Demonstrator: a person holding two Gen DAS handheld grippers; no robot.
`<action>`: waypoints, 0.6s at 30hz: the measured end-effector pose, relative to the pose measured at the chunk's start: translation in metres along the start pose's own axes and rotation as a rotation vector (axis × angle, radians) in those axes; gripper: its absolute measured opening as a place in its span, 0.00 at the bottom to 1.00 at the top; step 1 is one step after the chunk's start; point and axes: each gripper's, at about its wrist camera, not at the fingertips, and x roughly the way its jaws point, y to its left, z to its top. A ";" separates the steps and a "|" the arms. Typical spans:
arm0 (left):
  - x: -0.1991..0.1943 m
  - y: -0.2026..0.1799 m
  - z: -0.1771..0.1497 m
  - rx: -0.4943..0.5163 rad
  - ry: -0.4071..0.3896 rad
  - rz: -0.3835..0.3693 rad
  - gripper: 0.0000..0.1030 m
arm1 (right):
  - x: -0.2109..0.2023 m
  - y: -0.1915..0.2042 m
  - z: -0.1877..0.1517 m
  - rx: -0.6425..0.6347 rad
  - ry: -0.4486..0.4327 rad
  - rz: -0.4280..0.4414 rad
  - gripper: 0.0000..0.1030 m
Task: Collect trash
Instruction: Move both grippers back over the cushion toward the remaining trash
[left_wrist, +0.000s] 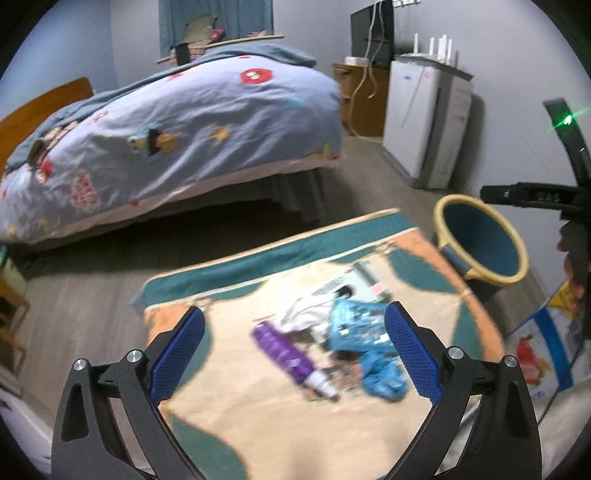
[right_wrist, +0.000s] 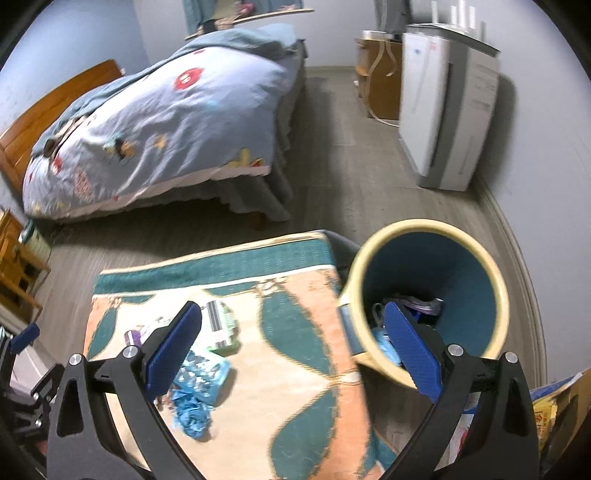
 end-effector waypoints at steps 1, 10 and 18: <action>0.001 0.005 -0.002 0.002 0.007 0.012 0.94 | 0.004 0.009 -0.001 -0.016 0.008 0.007 0.94; 0.021 0.032 -0.016 0.018 0.048 0.048 0.94 | 0.039 0.058 -0.013 -0.124 0.096 0.029 0.94; 0.045 0.048 -0.021 -0.002 0.107 0.061 0.94 | 0.077 0.071 -0.029 -0.187 0.210 0.010 0.94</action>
